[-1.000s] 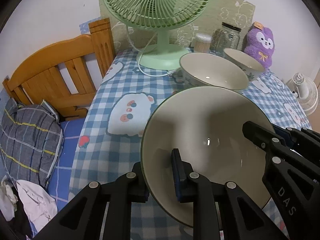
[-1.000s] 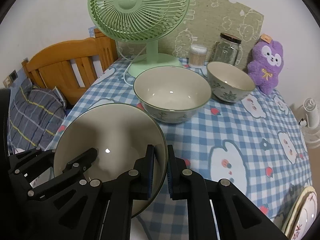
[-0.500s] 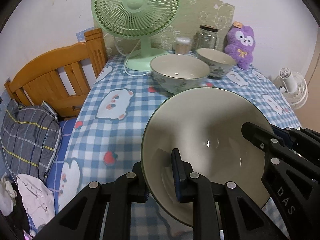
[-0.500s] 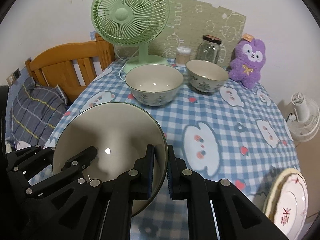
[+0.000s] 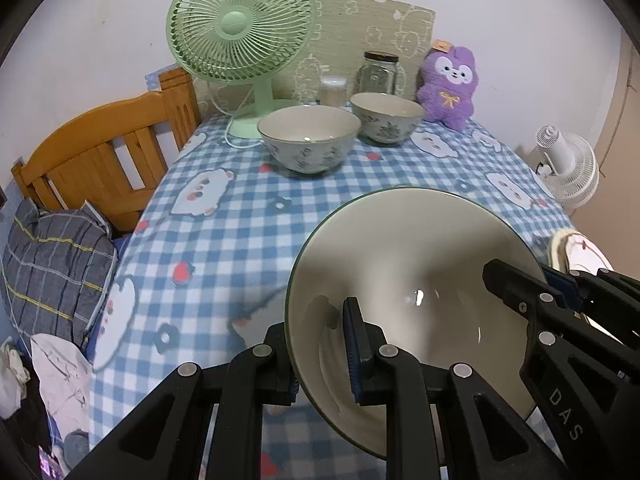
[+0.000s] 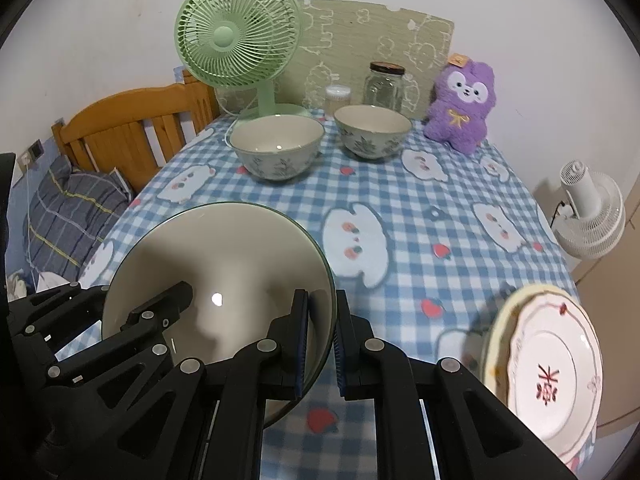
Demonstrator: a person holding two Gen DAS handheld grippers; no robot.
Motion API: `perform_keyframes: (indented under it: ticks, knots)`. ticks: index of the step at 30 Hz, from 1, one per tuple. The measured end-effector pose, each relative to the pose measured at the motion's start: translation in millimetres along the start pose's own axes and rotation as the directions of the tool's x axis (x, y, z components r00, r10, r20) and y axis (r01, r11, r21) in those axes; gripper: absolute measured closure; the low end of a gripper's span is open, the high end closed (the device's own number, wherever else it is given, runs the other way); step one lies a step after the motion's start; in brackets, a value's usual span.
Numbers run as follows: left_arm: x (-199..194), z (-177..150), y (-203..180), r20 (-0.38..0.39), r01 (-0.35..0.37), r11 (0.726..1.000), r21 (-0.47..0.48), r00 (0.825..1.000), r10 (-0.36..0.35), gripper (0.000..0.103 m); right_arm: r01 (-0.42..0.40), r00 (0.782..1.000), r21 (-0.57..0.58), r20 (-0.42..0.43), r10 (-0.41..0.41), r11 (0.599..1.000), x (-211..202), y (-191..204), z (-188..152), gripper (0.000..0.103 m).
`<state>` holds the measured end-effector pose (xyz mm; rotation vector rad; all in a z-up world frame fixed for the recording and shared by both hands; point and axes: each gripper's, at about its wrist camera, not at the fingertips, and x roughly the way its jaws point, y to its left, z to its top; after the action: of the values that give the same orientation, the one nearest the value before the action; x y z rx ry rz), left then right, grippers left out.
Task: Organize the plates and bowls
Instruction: 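Carry the large cream bowl with both grippers toward the plate stack, then lower the large cream bowl onto the table and open both grippers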
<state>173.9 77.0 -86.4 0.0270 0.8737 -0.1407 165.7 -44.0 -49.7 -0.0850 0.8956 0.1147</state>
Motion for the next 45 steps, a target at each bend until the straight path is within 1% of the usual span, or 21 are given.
perform_keyframes:
  ticks: [12,17,25,31,33,35,37,39,40,42,43,45]
  knots:
    - [-4,-26,-33,-0.018,0.022,1.000,0.006,1.000,-0.022,0.087,0.002,1.000,0.019,-0.027,-0.001,1.000,-10,-26,-31,0.089]
    - [-2,-31,-43,-0.031,0.024,1.000,0.009,0.999,-0.024,0.087,-0.001,0.999,0.032,-0.044,0.002,0.999,-9,-36,-41,0.089]
    - [10,-37,-44,-0.062,0.014,1.000,-0.004,0.998,-0.014,0.087,-0.019,0.998,0.043,-0.062,0.021,0.999,1,-40,-47,0.089]
    - [11,-35,-43,-0.057,0.012,1.000,-0.016,0.998,-0.013,0.087,-0.024,0.998,0.050,-0.059,0.027,0.998,3,-40,-43,0.089]
    - [12,-35,-45,-0.052,0.014,1.000,0.000,0.999,-0.014,0.075,-0.029,0.998,0.053,-0.047,0.032,0.998,2,-40,-44,0.089]
    - [12,-35,-46,-0.046,0.018,1.000,0.008,0.999,-0.018,0.067,-0.022,0.999,0.024,-0.027,0.022,0.999,0,-36,-44,0.089]
    - [10,-35,-46,-0.037,0.016,1.000,0.008,0.999,-0.016,0.062,-0.001,1.000,-0.013,-0.006,0.001,1.000,-2,-32,-45,0.084]
    - [10,-35,-43,-0.038,0.017,1.000,-0.004,0.999,-0.017,0.060,0.036,0.999,-0.030,0.020,-0.035,0.999,-5,-30,-45,0.073]
    - [10,-35,-41,-0.040,0.019,1.000,-0.014,0.999,-0.020,0.060,0.055,0.998,-0.032,0.027,-0.054,0.998,-6,-30,-45,0.069]
    - [11,-34,-37,-0.046,0.030,0.999,-0.027,0.998,-0.031,0.055,0.089,0.996,-0.025,0.029,-0.088,0.996,-8,-32,-43,0.055]
    - [10,-33,-34,-0.050,0.036,0.999,-0.035,0.998,-0.038,0.053,0.096,0.995,-0.021,0.028,-0.096,0.995,-9,-34,-42,0.051]
    - [8,-32,-29,-0.042,0.039,0.998,-0.051,0.998,-0.041,0.041,0.102,0.994,-0.001,0.042,-0.102,0.995,-13,-41,-40,0.036]
